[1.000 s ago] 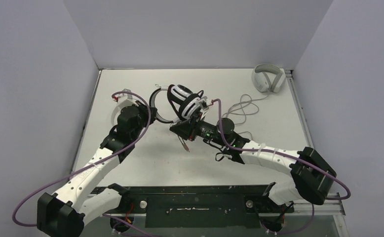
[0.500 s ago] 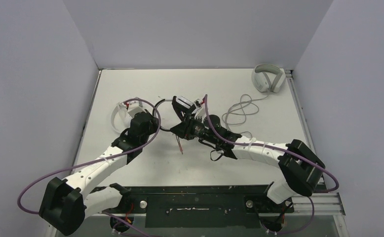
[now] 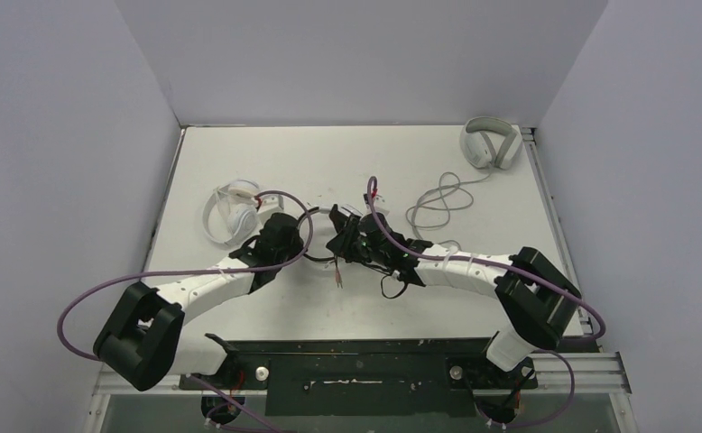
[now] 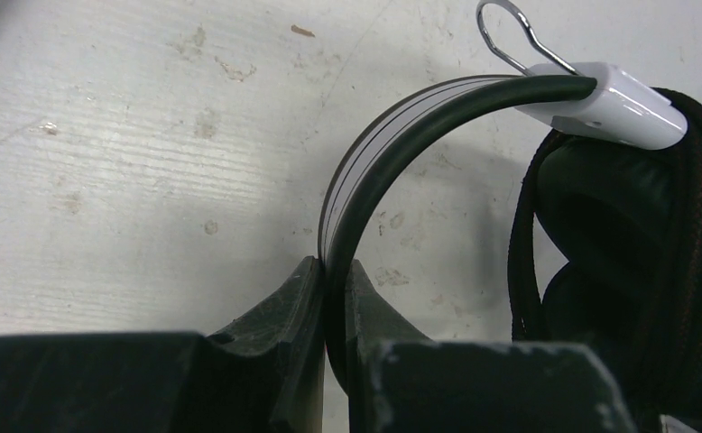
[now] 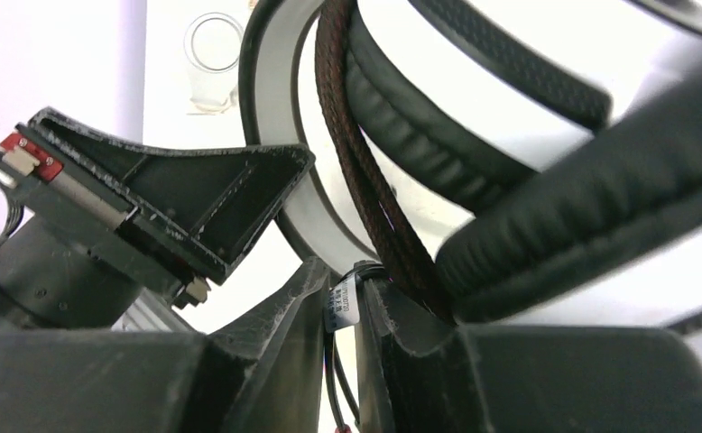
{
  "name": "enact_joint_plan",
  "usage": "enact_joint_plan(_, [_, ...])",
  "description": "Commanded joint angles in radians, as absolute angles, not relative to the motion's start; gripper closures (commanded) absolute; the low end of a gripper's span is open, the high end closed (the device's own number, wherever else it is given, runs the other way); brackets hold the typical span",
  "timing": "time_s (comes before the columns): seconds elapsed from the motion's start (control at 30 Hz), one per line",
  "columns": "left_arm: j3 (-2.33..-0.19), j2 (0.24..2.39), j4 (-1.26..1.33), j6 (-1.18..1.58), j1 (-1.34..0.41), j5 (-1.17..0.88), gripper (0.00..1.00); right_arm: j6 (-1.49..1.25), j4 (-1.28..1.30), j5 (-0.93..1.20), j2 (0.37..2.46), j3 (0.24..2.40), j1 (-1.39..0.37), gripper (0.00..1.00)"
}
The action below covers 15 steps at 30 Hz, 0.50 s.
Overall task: Wrap the headphones
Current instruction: Wrap the headphones cable around the headphones.
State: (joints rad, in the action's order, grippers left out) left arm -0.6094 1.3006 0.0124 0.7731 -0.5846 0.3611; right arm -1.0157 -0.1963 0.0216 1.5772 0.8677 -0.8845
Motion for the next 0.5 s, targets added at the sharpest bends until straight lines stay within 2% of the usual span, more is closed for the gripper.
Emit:
enact_joint_plan(0.0, [-0.639,1.315,0.085,0.75,-0.623,0.235,1.0,-1.036,-0.178,-0.11,1.592,0.951,-0.874,0.82])
enact_joint_plan(0.13, [-0.641,1.333,0.084,0.744,-0.634,0.22,1.0,-1.037,-0.153,-0.126,1.6,0.961,-0.877,0.77])
enact_joint_plan(0.33, [-0.657,1.371,0.091,0.749,-0.646,0.193,1.0,-1.037,-0.134,-0.12,1.629,0.978,-0.883,0.78])
enact_joint_plan(0.47, [-0.675,1.394,0.085,0.743,-0.651,0.179,1.0,-1.032,-0.116,-0.124,1.641,0.99,-0.883,0.74])
